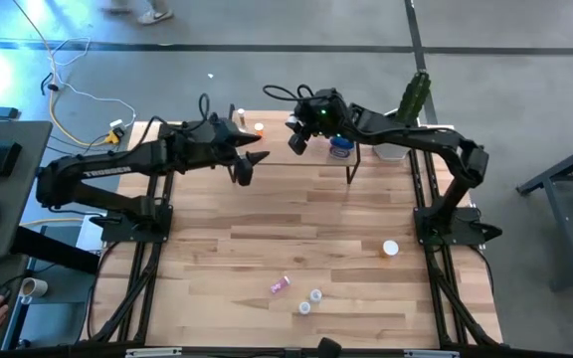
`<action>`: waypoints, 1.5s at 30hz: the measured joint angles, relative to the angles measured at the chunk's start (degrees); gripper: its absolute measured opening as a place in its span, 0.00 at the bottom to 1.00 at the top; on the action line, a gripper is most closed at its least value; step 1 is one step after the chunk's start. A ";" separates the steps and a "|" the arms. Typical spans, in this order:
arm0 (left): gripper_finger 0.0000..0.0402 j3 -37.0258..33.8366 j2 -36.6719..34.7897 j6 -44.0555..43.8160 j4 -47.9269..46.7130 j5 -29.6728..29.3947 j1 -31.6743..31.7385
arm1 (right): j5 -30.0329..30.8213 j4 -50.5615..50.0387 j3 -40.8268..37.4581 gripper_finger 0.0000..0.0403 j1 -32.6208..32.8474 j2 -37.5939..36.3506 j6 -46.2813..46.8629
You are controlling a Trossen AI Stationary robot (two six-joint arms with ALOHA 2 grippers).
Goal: Pick and place medicine bottles onto shelf by color
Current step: Put the yellow pill bottle on the shelf
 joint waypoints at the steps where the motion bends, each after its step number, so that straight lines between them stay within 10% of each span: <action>1: 0.63 0.00 -0.68 0.00 -0.24 -0.60 0.00 | 0.00 -0.09 0.00 0.25 -0.21 0.48 0.00; 45: 0.63 0.00 -4.68 0.00 -6.31 -3.72 0.39 | 1.49 -2.68 -0.02 0.30 -2.35 5.65 -5.02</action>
